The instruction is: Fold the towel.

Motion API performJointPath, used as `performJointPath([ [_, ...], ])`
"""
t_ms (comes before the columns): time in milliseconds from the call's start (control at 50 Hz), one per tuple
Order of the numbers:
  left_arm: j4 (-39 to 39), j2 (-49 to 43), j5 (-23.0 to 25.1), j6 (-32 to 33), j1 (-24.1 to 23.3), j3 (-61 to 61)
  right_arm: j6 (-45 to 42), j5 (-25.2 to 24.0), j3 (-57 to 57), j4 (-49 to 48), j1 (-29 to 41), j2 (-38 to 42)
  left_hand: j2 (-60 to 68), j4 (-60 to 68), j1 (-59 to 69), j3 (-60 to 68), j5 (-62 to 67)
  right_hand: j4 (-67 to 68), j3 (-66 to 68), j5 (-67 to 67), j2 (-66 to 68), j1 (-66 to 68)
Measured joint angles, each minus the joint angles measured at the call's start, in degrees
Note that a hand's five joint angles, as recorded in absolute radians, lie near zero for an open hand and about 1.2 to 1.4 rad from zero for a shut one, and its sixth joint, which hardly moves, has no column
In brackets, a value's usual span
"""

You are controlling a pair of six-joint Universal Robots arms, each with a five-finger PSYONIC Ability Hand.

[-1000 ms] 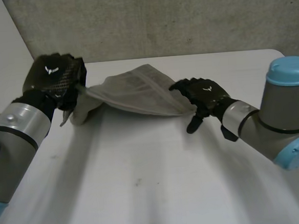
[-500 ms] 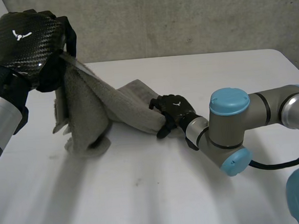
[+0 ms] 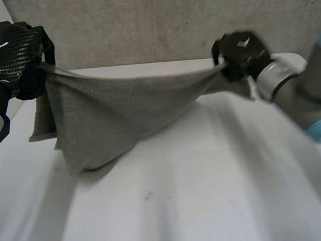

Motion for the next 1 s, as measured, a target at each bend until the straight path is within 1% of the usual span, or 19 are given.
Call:
performJointPath([
  [80, 0.0, -0.1, 0.6, 0.0, 1.2, 0.1, -4.9, -1.5, -1.1, 6.0, -1.9, -5.0, 0.0, 0.0, 0.0, 0.0, 0.0, 0.0, 0.0, 0.0, 0.0, 0.0],
  [100, 0.0, -0.3, 1.6, 0.0, 2.2, 0.3, -9.9, -2.5, -3.1, 13.3, -3.8, -9.6, 0.0, 0.0, 0.0, 0.0, 0.0, 0.0, 0.0, 0.0, 0.0, 0.1],
  [140, 0.0, -0.4, 2.3, 0.0, 2.7, 0.4, -12.2, -2.8, -4.2, 16.8, -4.5, -11.4, 0.0, 0.0, 0.0, 0.0, 0.0, 0.0, 0.0, 0.0, 0.0, 0.1],
  [160, -0.1, -0.6, 3.2, 0.0, 3.1, 0.4, -15.3, -3.0, -5.9, 22.0, -5.6, -13.5, 0.0, 0.0, 0.0, 0.0, 0.0, 0.0, 0.0, 0.0, 0.0, 0.1],
  [200, -0.2, -0.8, 4.0, 0.0, 3.3, 0.3, -17.5, -3.1, -7.2, 25.7, -6.3, -14.8, 0.0, 0.0, 0.0, 0.0, 0.0, 0.0, 0.0, 0.0, 0.0, 0.1],
  [220, -0.5, -1.0, 5.0, 0.0, 3.4, 0.2, -19.9, -3.1, -8.4, 30.0, -7.1, -16.1, 0.0, 0.0, 0.0, 0.0, 0.0, 0.0, 0.0, 0.0, 0.0, 0.1],
  [240, -0.5, -1.0, 5.0, 0.0, 3.4, 0.2, -19.9, -3.1, -8.4, 30.0, -7.1, -16.1, 0.0, 0.0, 0.0, 0.0, 0.0, 0.0, 0.0, 0.0, 0.0, 0.1],
  [280, -1.4, -1.6, 6.6, 0.1, 3.5, 0.0, -24.3, -3.0, -10.2, 37.4, -8.3, -18.1, 0.0, 0.0, 0.0, 0.0, 0.0, 0.0, 0.0, 0.1, 0.0, 0.1],
  [400, -4.8, -4.2, 8.2, 0.4, 3.3, 0.2, -29.8, -2.7, -9.4, 44.0, -8.9, -18.1, 0.0, 0.0, 0.0, 0.0, 0.0, 0.0, 0.0, 0.1, 0.1, 0.1],
  [560, -7.9, -12.4, 8.9, 1.4, 2.8, 2.6, -34.4, -0.6, -5.9, 44.6, -7.5, -10.0, 0.0, 0.0, 0.0, 0.0, 0.0, 0.0, 0.0, 0.1, 0.1, 0.2],
  [640, -8.1, -20.9, 8.8, 4.4, 2.4, 7.6, -35.0, 2.6, -8.7, 42.1, -5.8, -1.7, 0.0, 0.0, 0.0, 0.0, 0.0, 0.1, 0.0, 0.1, 0.1, 0.2],
  [660, -8.1, -20.9, 8.8, 4.4, 2.4, 7.6, -35.0, 2.6, -8.7, 42.1, -5.8, -1.7, 0.0, 0.0, 0.0, 0.0, 0.0, 0.1, 0.0, 0.1, 0.1, 0.2],
  [700, -8.0, -25.6, 8.6, 6.9, 2.1, 12.3, -34.1, 3.9, -11.9, 39.6, -5.0, 2.1, 0.0, 0.0, 0.0, 0.0, 0.0, 0.1, 0.0, 0.1, 0.1, 0.2],
  [720, -7.8, -28.9, 8.4, 8.5, 1.6, 16.9, -32.6, 4.8, -15.6, 36.1, -4.5, 5.1, 0.0, 0.0, 0.0, 0.0, 0.0, 0.1, 0.0, 0.1, 0.1, 0.2],
  [800, -6.8, -35.3, 8.0, 11.0, 0.6, 29.7, -28.2, 5.8, -23.0, 25.7, -4.0, 8.7, 0.0, 0.0, 0.0, 0.0, 0.0, 0.1, 0.0, 0.1, 0.1, 0.2],
  [860, -5.6, -40.0, 7.4, 12.4, -0.3, 40.1, -24.4, 6.1, -26.6, 15.3, -3.8, 9.1, 0.0, 0.0, 0.0, 0.0, 0.0, 0.1, 0.0, 0.1, 0.1, 0.2],
  [920, -2.4, -41.8, 5.4, 11.8, -0.7, 49.2, -20.4, 6.3, -27.6, 2.5, -3.8, 7.3, 0.0, 0.0, 0.0, 0.0, 0.0, 0.1, 0.0, 0.1, 0.1, 0.2],
  [960, 1.8, -41.9, 2.2, 9.9, -0.9, 55.8, -17.6, 6.3, -25.8, -7.6, -3.9, 4.4, 0.0, 0.0, 0.0, 0.0, 0.0, 0.1, 0.0, 0.1, 0.1, 0.2],
  [1000, 4.2, -41.2, 0.2, 8.4, -1.0, 58.1, -16.5, 6.1, -23.7, -11.9, -3.9, 2.5, 0.0, 0.0, 0.0, 0.0, 0.0, 0.1, 0.0, 0.1, 0.1, 0.2],
])
